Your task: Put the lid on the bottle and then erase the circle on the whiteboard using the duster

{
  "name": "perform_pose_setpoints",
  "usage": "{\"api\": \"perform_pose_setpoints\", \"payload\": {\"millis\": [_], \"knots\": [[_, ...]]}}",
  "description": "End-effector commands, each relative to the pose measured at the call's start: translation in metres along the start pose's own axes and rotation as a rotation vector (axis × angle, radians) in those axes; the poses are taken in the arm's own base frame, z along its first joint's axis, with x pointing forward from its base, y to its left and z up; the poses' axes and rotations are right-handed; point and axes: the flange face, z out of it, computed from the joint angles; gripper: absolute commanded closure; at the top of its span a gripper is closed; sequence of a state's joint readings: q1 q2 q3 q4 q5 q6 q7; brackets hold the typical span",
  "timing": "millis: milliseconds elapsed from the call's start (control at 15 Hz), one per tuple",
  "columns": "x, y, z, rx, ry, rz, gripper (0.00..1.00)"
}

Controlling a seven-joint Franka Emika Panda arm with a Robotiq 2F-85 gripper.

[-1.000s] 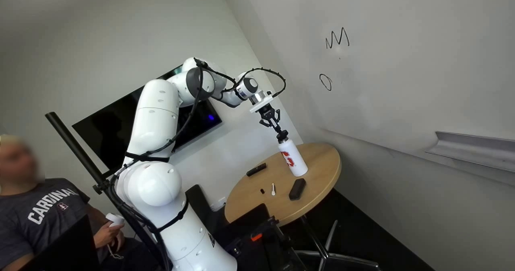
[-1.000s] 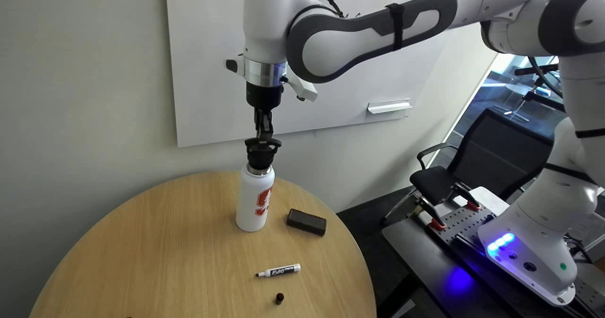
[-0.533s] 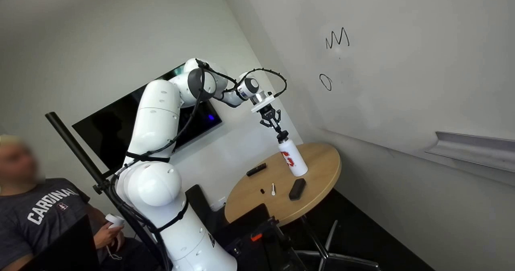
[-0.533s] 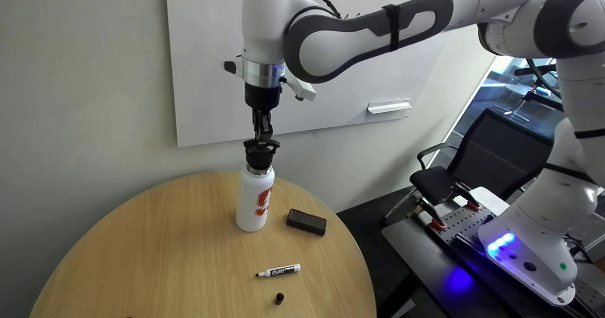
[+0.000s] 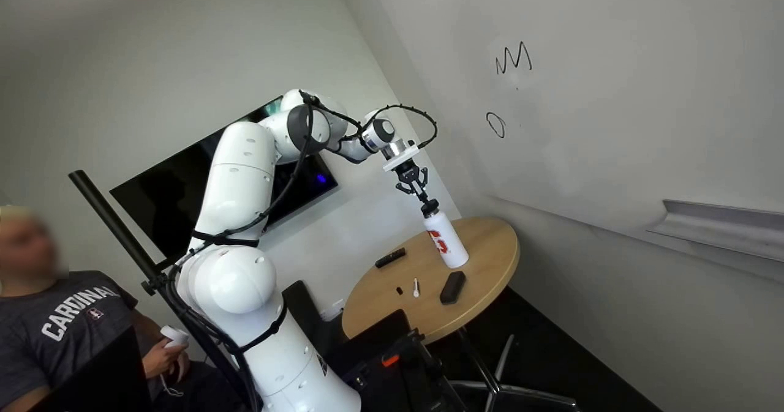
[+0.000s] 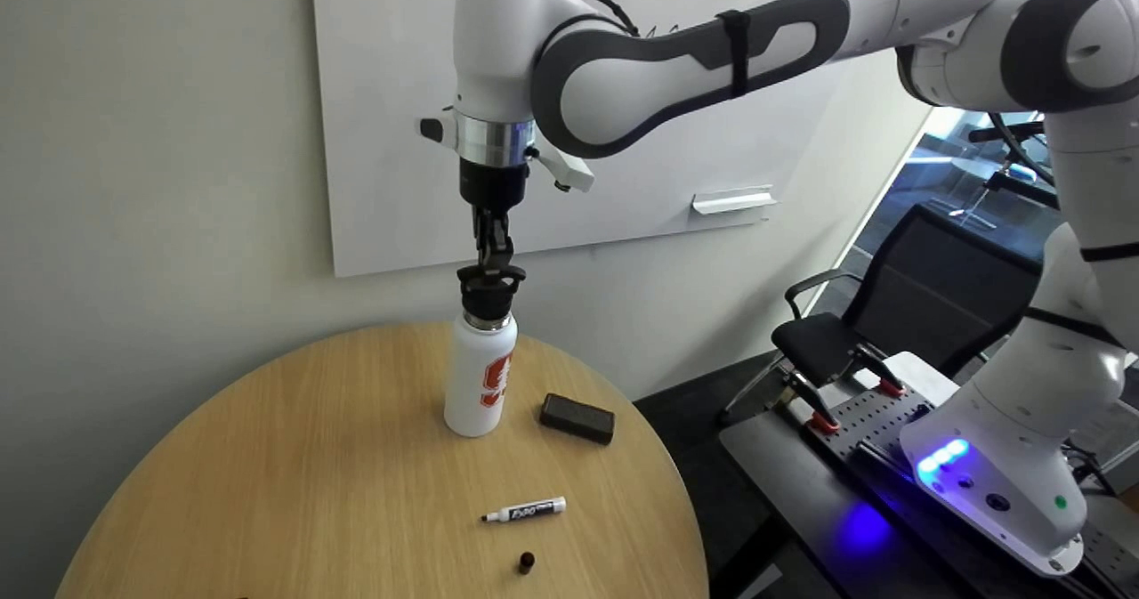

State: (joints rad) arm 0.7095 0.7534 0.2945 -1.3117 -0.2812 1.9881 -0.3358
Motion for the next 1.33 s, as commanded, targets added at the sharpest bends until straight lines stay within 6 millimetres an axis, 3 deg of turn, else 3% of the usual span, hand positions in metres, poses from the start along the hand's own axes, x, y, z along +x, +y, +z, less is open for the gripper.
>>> {"api": "perform_pose_setpoints", "payload": {"millis": [0,1000,1067,1133,1267], "knots": [[0.0003,0.0032,-0.0049,0.038,-0.010,-0.019,0.95],[-0.0017,0.0024,-0.0067,0.053,-0.012,-0.024,0.95],[-0.0016,0.0023,-0.0071,0.054,-0.009,-0.025,0.55],[-0.0019,0.0022,-0.0077,0.056,-0.008,-0.024,0.53],[-0.0023,0.0024,-0.0099,0.055,-0.004,-0.020,0.38]]}}
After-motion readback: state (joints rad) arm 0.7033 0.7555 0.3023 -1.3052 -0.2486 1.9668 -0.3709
